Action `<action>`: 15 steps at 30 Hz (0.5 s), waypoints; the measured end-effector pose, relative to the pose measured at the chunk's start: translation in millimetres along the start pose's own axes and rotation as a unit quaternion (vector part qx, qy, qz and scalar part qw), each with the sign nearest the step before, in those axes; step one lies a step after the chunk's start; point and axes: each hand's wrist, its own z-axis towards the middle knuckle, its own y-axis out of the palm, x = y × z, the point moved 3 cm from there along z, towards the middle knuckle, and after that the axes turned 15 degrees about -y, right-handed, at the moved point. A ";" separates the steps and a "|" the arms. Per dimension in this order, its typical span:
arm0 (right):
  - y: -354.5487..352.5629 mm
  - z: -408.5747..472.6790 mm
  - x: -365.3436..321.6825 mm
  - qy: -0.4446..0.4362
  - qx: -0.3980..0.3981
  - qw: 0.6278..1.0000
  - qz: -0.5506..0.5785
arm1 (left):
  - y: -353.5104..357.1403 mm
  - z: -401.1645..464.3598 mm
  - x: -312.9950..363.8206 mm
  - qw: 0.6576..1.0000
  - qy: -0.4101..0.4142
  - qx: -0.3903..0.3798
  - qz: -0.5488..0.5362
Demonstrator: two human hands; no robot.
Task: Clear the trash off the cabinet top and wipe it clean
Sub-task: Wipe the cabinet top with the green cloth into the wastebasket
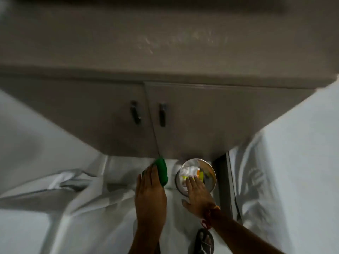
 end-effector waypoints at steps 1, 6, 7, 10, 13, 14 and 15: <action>27.0 3.2 20.6 0.012 -0.017 1.000 0.005 | 27.8 -3.0 0.0 1.000 0.009 -0.002 0.000; 124.6 22.6 94.3 -0.054 -0.080 0.993 -0.066 | 138.4 -23.5 -16.3 0.995 0.010 -0.099 0.012; 134.3 27.8 107.5 -0.068 -0.089 0.990 -0.085 | 155.0 -26.2 -20.7 0.994 0.017 -0.110 0.012; 151.5 43.5 145.0 -0.098 -0.119 0.978 -0.144 | 190.0 -31.3 -33.5 0.992 0.021 -0.121 0.007; 169.7 58.9 174.6 -0.135 -0.157 0.966 -0.153 | 214.1 -30.3 -37.9 0.994 0.023 -0.107 0.006; 172.1 59.3 179.2 -0.157 -0.173 0.961 -0.148 | 217.8 -29.0 -38.4 0.994 0.028 -0.103 0.007; 174.7 56.6 182.9 -0.179 -0.185 0.954 -0.154 | 220.2 -28.8 -37.4 0.995 0.018 -0.100 0.008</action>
